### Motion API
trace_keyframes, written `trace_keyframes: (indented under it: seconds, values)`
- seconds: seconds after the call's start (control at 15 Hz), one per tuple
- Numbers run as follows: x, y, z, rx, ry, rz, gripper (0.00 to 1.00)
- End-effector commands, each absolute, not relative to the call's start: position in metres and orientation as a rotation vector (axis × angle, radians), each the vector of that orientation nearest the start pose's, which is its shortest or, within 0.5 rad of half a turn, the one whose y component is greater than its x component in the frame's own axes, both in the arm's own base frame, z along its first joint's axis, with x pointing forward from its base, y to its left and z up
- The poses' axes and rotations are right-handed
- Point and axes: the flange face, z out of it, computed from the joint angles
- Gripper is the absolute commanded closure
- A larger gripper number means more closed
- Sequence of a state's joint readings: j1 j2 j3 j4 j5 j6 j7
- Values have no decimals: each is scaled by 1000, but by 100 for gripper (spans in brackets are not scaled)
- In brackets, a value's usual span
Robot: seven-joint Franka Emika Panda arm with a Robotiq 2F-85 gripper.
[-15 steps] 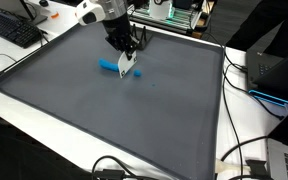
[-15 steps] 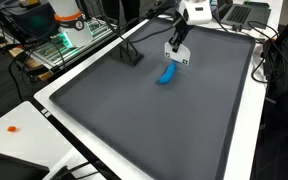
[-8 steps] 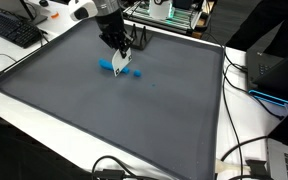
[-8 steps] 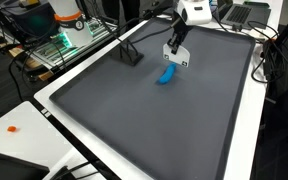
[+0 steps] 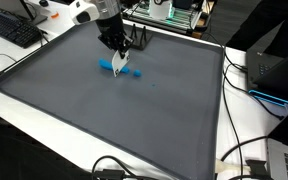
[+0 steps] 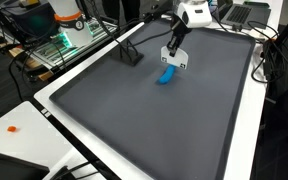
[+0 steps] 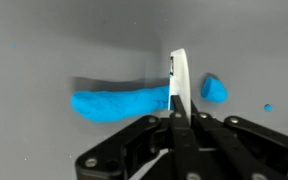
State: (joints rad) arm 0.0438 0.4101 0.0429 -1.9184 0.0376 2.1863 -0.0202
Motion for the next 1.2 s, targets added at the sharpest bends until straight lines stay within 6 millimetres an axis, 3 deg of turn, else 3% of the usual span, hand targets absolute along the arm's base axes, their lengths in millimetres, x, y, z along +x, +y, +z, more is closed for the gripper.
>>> trace_keyframes:
  seconds: [0.0,1.13]
  values:
    - [605,50,260,-3114,-185,243,99]
    - [599,59,223,-3144,-270,322,99]
